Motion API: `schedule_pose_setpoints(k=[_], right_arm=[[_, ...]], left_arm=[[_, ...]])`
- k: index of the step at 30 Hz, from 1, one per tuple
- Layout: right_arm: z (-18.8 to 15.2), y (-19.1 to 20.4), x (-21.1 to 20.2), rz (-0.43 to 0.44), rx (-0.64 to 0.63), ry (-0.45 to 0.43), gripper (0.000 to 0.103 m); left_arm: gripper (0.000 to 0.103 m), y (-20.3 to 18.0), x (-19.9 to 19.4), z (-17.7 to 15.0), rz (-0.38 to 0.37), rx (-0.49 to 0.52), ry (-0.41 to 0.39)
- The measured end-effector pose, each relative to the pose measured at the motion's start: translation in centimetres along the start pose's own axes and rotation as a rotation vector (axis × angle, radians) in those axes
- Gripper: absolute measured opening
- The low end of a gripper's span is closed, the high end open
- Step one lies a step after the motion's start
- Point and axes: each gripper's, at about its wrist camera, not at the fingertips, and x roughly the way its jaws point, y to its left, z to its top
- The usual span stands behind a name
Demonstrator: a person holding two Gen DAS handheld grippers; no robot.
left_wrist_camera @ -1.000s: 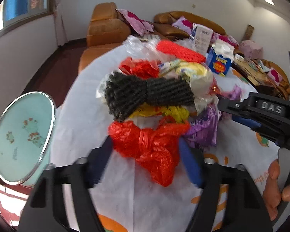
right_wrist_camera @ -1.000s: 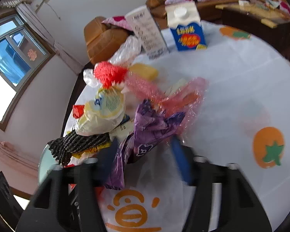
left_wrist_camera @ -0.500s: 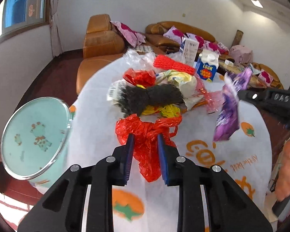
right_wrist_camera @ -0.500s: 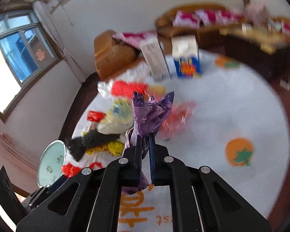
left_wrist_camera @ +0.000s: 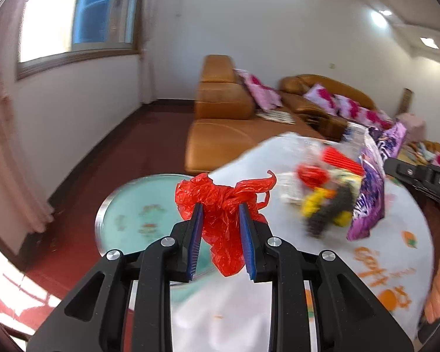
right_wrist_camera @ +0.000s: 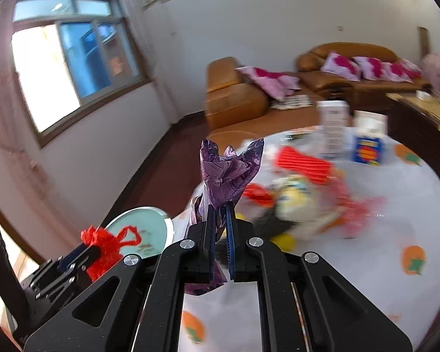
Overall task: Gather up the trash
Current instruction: 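Carry the red bag and purple wrapper to the blue bin and release both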
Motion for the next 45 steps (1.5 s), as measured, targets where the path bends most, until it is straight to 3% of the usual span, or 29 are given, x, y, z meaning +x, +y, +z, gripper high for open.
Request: schedule_pose_setpoints(k=[8,17,27,33,37,41,45], right_arm=[[-1.2,7.4,6.7,0.090,-0.113,0.088,0.008],[-3.2,11.5,11.6,0.103,-0.204,0.164,0.008],[-4.4,12.5,15.3,0.122,-0.244,0.251,0.009],[-4.6,12.5,16.2,0.142,-0.224,0.288,0.016],[-4.1,12.3,15.5,0.146,-0.209,0.263,0.027],[-3.8,11.9,15.3,0.135,-0.201,0.253,0.028],[-3.7,11.1,14.8,0.113,-0.176,0.251,0.037]], left_arm=[[0.025,5.3,2.8,0.1,0.134,-0.066,0.046],[0.025,7.2,5.7,-0.7,0.159,-0.094,0.098],[0.025,7.6,8.5,-1.2,0.156,-0.109,0.148],[0.026,7.6,9.2,-1.5,0.159,-0.104,0.165],[0.026,7.4,9.6,-1.6,0.161,-0.099,0.174],[0.026,7.3,9.8,-1.7,0.161,-0.098,0.180],[0.035,7.3,9.7,-1.7,0.178,-0.084,0.183]])
